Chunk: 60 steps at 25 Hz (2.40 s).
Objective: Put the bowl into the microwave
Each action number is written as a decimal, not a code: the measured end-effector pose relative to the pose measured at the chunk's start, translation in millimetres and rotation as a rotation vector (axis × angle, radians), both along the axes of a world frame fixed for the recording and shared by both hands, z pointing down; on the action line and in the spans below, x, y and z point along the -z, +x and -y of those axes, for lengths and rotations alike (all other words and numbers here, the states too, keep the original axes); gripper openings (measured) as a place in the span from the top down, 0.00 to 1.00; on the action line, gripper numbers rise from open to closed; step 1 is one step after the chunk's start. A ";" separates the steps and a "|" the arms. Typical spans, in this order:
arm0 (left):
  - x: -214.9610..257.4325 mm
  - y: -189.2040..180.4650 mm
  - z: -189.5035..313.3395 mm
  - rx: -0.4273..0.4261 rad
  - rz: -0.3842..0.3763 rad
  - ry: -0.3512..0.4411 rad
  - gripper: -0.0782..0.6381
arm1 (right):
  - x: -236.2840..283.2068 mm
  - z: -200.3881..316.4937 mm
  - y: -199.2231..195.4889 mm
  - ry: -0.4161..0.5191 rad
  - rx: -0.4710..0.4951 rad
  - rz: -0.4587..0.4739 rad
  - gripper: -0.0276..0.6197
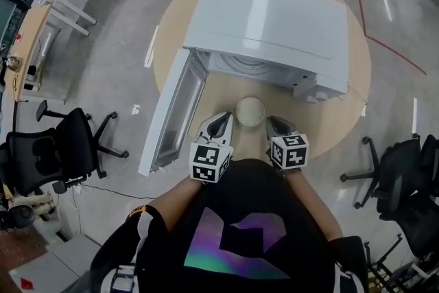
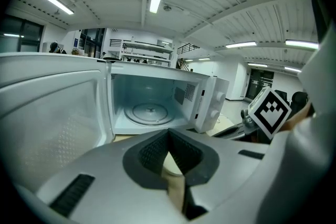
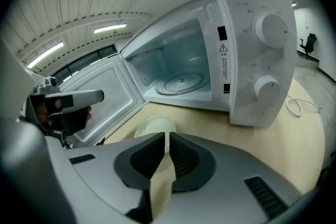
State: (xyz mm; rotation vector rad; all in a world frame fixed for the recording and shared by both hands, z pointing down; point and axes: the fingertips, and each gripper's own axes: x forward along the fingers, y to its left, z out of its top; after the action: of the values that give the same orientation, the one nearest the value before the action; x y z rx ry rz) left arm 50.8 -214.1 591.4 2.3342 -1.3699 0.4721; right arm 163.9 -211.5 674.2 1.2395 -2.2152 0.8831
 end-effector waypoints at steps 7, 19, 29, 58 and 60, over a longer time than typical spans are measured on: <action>-9.3 -6.5 4.4 0.002 0.005 -0.018 0.83 | -6.2 10.3 -8.2 -0.018 -0.008 0.024 0.93; -8.3 2.1 24.0 -0.020 0.011 -0.010 0.83 | -24.7 29.8 -9.0 -0.105 -0.023 0.077 0.85; -6.5 0.9 40.1 -0.026 0.015 -0.006 0.83 | -42.6 31.5 -12.7 -0.200 -0.016 0.136 0.85; -10.1 -8.2 53.2 -0.024 0.006 -0.017 0.83 | -17.8 56.6 -8.5 -0.257 -0.223 0.401 0.90; -10.0 -9.0 54.3 -0.021 0.004 -0.019 0.83 | -11.9 61.3 -9.2 -0.244 -0.230 0.412 0.90</action>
State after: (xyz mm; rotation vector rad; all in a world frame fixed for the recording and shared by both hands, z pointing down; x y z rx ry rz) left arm 41.8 -268.4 601.4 2.3360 -1.3384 0.4944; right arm 154.7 -272.8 686.1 1.3003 -2.1979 1.5713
